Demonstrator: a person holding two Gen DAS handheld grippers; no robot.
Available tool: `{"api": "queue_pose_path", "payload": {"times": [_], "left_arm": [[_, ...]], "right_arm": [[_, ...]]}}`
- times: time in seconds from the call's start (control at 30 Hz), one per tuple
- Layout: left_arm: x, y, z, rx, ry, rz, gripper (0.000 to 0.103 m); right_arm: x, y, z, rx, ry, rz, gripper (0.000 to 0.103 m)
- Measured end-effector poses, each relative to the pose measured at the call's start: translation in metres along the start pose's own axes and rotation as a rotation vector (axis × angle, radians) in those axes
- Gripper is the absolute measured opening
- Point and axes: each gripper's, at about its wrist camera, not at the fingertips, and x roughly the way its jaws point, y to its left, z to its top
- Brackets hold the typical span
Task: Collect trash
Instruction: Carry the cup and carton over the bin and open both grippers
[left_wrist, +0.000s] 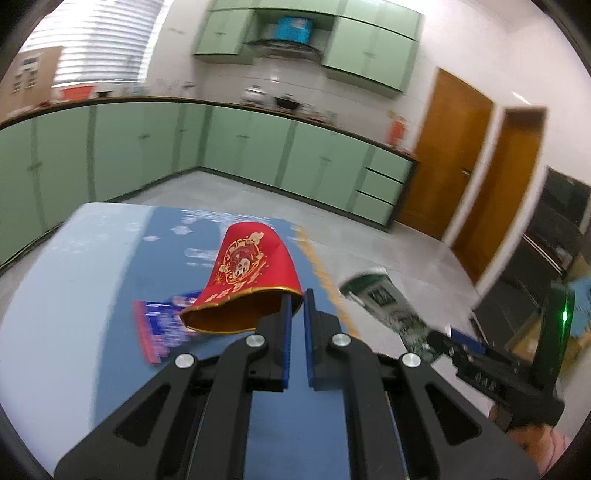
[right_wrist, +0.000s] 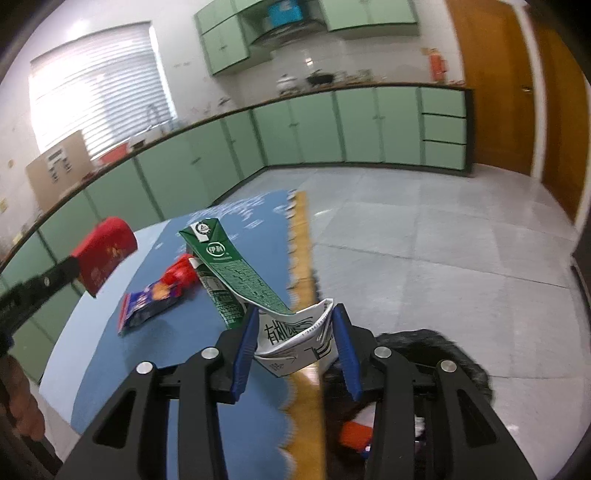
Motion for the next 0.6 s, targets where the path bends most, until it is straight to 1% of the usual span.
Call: {"api": "queue_pose_path", "payload": {"times": [0.13, 0.17, 0.3, 0.43, 0.6], "left_arm": [[0.025, -0.049, -0.013, 0.082, 0.057, -0.121, 0.005], [0.031, -0.059, -0.016, 0.096, 0.072, -0.144, 0.005], [0.055, -0.102, -0.033, 0.168, 0.129, -0.237, 0.005], [0.082, -0.137, -0.049, 0.227, 0.187, -0.289, 0.005], [0.110, -0.165, -0.071, 0.262, 0.255, -0.308, 0.005]], "right_arm": [[-0.024, -0.029, -0.001, 0.042, -0.034, -0.082, 0.041], [-0.031, -0.039, -0.002, 0.054, -0.041, -0.113, 0.041], [-0.048, -0.070, -0.009, 0.104, -0.053, -0.187, 0.040], [-0.062, -0.096, -0.018, 0.146, -0.059, -0.246, 0.040], [-0.074, -0.122, -0.034, 0.192, -0.047, -0.296, 0.040]]}}
